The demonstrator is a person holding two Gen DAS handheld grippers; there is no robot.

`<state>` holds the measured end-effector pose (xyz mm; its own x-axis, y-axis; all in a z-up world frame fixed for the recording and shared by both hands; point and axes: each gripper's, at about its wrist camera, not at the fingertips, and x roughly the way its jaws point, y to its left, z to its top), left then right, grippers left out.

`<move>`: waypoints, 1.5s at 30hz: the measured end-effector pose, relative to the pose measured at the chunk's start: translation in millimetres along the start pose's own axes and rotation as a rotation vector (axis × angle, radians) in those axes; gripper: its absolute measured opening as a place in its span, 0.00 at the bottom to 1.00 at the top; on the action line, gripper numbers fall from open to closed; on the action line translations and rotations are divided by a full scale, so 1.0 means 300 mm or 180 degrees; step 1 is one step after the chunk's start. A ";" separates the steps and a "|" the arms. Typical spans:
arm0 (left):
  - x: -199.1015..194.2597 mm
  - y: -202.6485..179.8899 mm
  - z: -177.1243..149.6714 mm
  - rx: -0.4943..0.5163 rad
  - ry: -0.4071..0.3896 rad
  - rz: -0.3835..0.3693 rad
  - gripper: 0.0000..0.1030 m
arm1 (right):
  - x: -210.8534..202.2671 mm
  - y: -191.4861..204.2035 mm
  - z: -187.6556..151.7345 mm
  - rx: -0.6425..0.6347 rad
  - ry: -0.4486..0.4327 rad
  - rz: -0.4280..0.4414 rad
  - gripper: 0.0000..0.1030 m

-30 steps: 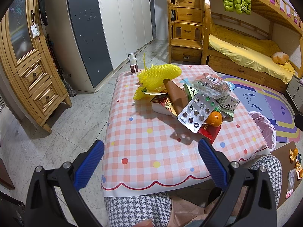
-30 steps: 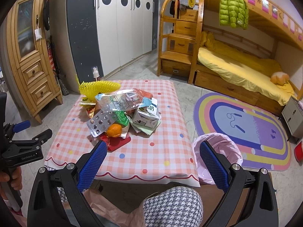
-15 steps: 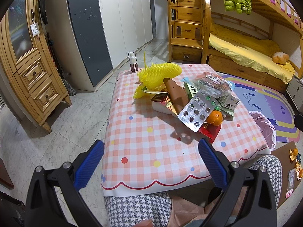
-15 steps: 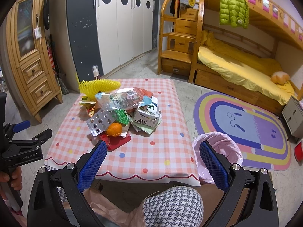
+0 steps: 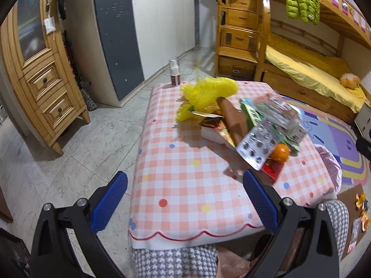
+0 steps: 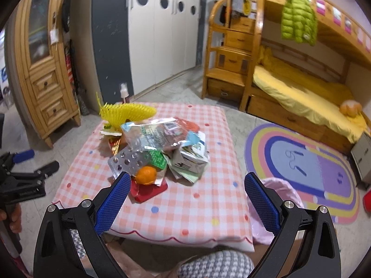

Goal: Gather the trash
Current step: 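Grasp the yellow foam net with the left gripper while the right gripper pinches a plastic wrapper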

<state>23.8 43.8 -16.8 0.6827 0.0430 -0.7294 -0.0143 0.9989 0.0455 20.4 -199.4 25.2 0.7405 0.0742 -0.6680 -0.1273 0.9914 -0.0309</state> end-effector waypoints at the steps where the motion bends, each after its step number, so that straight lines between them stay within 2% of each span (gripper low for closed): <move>1: 0.009 0.008 0.003 -0.0002 -0.0003 0.0006 0.93 | 0.015 0.013 0.009 -0.0094 0.0023 -0.0022 0.94; 4: 0.039 0.029 0.016 -0.0006 0.0001 0.0077 0.93 | 0.066 0.053 0.028 -0.0336 0.0017 -0.0126 0.93; 7: 0.069 0.043 0.024 -0.0023 0.0000 0.0101 0.93 | 0.127 0.091 0.044 -0.0488 0.0010 -0.0106 0.88; 9: 0.093 0.052 0.030 -0.0029 -0.0008 0.0087 0.93 | 0.167 0.116 0.047 -0.0528 0.0046 -0.0036 0.62; 16: 0.148 0.068 0.044 -0.0025 -0.0024 0.0007 0.93 | 0.267 0.182 0.059 -0.0668 0.0130 0.0064 0.64; 23: 0.190 0.055 0.076 0.0014 -0.0055 -0.0046 0.93 | 0.362 0.258 0.080 -0.1027 0.0133 -0.0061 0.62; 25: 0.198 0.050 0.082 0.0020 -0.0050 -0.0060 0.93 | 0.382 0.263 0.083 -0.1063 0.0150 -0.0072 0.54; 27: 0.201 0.044 0.086 0.0032 -0.0048 -0.0077 0.91 | 0.378 0.246 0.092 -0.0980 0.0152 -0.0053 0.33; 32: 0.206 0.034 0.099 0.0069 -0.0046 -0.0120 0.91 | 0.308 0.211 0.117 -0.0984 -0.0076 -0.0104 0.08; 35: 0.210 0.018 0.134 0.0135 -0.0107 -0.0147 0.86 | 0.274 0.191 0.138 -0.1067 -0.0157 -0.0160 0.02; 40: 0.223 -0.011 0.230 0.0253 -0.0303 -0.0276 0.74 | 0.245 0.149 0.180 -0.1062 -0.0263 -0.0183 0.01; 42: 0.249 -0.033 0.274 0.0364 -0.0335 -0.0343 0.61 | 0.241 0.131 0.194 -0.1033 -0.0282 -0.0186 0.01; 45: 0.311 -0.072 0.321 0.0529 -0.0296 -0.0355 0.60 | 0.248 0.111 0.204 -0.1007 -0.0294 -0.0201 0.00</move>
<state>158.2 24.2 -20.1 0.7379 -0.0774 -0.6705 0.1806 0.9798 0.0856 111.4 -154.2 20.0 0.8082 0.0375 -0.5877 -0.2671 0.9128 -0.3090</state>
